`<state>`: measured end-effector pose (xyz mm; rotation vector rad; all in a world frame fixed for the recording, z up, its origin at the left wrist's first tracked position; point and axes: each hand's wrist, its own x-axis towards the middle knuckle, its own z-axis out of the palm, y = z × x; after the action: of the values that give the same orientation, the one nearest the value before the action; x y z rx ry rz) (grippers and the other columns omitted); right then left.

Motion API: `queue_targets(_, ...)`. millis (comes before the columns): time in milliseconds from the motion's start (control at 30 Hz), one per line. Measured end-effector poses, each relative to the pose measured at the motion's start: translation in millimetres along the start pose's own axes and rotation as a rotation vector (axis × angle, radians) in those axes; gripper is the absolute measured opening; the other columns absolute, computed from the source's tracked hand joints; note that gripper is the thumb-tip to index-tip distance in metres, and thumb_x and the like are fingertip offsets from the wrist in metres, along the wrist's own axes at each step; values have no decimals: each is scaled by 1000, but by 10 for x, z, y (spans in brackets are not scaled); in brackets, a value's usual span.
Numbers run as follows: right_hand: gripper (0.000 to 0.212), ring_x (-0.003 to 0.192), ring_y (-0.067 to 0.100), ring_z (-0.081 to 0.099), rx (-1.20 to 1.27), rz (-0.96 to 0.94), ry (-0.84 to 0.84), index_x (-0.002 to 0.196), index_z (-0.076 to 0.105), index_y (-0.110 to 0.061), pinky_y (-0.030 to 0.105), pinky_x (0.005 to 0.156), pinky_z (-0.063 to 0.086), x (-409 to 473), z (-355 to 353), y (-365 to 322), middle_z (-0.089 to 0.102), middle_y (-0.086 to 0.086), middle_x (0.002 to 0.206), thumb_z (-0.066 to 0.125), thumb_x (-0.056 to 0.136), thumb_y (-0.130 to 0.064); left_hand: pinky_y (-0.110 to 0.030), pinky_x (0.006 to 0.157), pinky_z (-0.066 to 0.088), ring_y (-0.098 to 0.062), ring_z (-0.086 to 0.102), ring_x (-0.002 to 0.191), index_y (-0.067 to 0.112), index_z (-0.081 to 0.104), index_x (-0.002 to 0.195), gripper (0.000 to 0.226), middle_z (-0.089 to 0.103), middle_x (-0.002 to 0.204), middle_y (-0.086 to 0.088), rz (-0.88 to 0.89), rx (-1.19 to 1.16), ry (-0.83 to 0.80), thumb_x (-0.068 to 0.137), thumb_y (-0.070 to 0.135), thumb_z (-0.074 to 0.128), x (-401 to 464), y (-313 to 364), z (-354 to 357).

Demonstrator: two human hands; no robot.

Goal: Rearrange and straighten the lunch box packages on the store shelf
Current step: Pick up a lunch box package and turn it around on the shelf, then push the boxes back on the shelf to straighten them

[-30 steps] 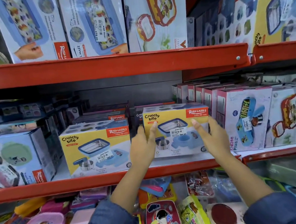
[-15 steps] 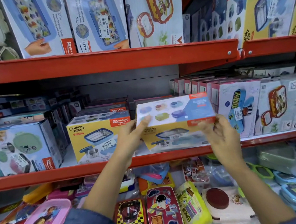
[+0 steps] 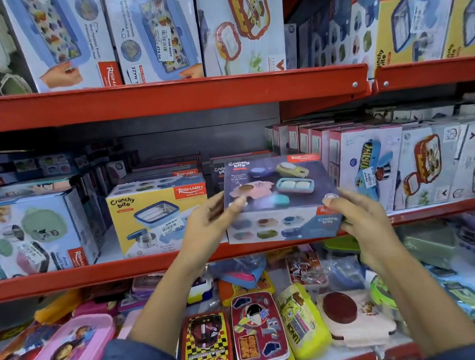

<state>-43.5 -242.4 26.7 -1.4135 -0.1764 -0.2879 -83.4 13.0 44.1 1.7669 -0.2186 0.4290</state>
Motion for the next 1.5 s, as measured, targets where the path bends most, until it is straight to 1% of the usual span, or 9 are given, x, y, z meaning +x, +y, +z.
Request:
queue_targets(67,52,106,16,68,-38,-9,-56,131,58,-10,20,77,54,20,-40,48,71,3,116,70,81,-1,-5,72,49,11,65,92,30,63,110,33,72,95,24,14,18,-1,83,13,74,41,-77,14)
queue_targets(200,74,115,12,63,-215,-43,-114,139,47,-13,20,87,54,91,-42,137,64,1,129,75,74,7,-4,74,49,9,58,95,19,49,119,56,60,106,17,-8,75,49,76,-2,78,109,-225,58)
queue_targets(300,74,123,15,53,-354,-97,-54,140,43,-9,26,97,47,191,66,176,54,0,134,75,75,6,-27,95,52,-14,61,111,10,44,126,63,63,121,-3,-4,161,87,75,-5,77,265,-329,149)
queue_targets(433,65,103,17,60,-565,-168,1,129,46,-13,33,91,52,505,182,277,60,1,115,77,74,1,-46,95,52,-26,61,110,13,37,127,67,62,121,-8,29,273,144,75,-1,76,559,-461,306)
queue_targets(700,47,94,30,68,-786,-140,53,103,47,-17,45,82,57,895,238,587,71,12,104,80,70,-8,-40,79,53,-38,65,100,5,38,120,56,67,114,-19,-12,447,224,77,-1,73,792,-644,513)
queue_targets(1033,71,119,38,57,-965,-84,24,142,34,-6,41,92,48,847,329,765,58,21,133,71,83,-15,-47,84,53,-42,62,106,6,35,131,62,65,121,-22,-82,496,223,81,5,71,764,-842,527)
queue_targets(1233,92,151,23,-1,-935,-346,100,153,-7,-7,33,122,7,486,534,864,-4,10,164,56,93,-38,-29,96,41,-25,51,129,14,25,150,67,50,145,-8,75,514,267,93,21,60,417,-871,509)
queue_targets(1367,85,150,16,-8,-888,-505,23,154,-6,-10,25,119,-2,82,927,951,-8,6,164,45,97,-47,-32,118,22,-20,25,146,11,27,150,61,29,158,-7,278,666,350,98,29,54,68,-1018,267)
queue_targets(1500,81,149,8,-5,-779,-541,-150,155,1,-12,13,116,-3,-129,1350,1051,-3,-2,162,47,97,-46,-38,120,11,-23,11,150,7,20,152,69,16,161,-13,231,749,520,97,36,50,-136,-1208,-196)
